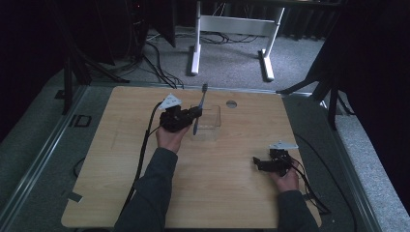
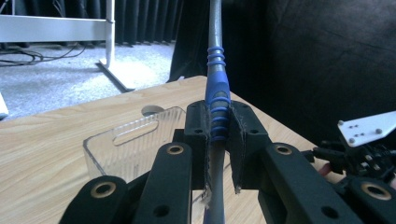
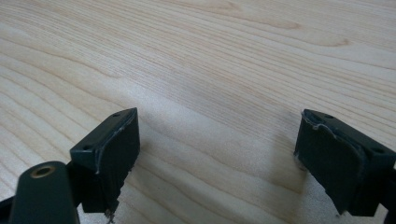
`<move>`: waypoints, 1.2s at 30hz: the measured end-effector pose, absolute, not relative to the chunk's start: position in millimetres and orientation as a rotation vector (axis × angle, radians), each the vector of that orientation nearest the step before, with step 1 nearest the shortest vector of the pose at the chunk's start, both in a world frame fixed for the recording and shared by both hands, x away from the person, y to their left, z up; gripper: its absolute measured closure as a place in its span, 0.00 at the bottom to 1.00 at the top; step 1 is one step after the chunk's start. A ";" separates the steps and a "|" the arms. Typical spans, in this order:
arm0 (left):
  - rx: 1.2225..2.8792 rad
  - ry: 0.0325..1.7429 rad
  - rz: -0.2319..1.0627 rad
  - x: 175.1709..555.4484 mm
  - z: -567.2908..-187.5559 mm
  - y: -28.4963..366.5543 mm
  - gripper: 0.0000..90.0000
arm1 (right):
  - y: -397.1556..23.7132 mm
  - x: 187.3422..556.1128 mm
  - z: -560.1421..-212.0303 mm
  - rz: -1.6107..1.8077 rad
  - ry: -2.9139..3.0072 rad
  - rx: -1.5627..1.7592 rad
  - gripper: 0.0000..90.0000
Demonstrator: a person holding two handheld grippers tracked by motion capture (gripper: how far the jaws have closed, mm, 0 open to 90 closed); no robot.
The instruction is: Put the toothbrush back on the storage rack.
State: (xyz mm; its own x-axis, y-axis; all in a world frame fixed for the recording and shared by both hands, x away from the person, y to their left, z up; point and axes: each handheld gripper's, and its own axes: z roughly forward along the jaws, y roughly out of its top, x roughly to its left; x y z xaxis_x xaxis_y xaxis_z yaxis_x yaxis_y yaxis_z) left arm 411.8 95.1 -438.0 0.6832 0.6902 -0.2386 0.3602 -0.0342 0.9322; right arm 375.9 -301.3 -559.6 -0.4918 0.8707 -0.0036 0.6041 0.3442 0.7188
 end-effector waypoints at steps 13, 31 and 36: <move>1.634 0.880 0.363 421.8 -429.8 97.8 0.87 | -301.3 375.9 -559.6 0.941 2.226 1.296 0.15; 1.638 0.877 0.400 430.2 -422.8 95.1 0.87 | -301.3 375.9 -559.6 0.941 2.226 1.295 0.15; 1.648 0.885 0.433 431.1 -424.4 94.3 0.87 | -301.3 375.9 -559.6 0.941 2.226 1.296 0.15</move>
State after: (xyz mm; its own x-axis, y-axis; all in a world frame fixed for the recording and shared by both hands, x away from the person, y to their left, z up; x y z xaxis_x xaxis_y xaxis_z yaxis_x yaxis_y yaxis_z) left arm 431.1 94.3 -424.4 0.6465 0.7429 -0.1737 0.3192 -0.0565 0.9460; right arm 375.9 -301.3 -559.6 -0.4926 0.8703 -0.0040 0.6035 0.3449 0.7189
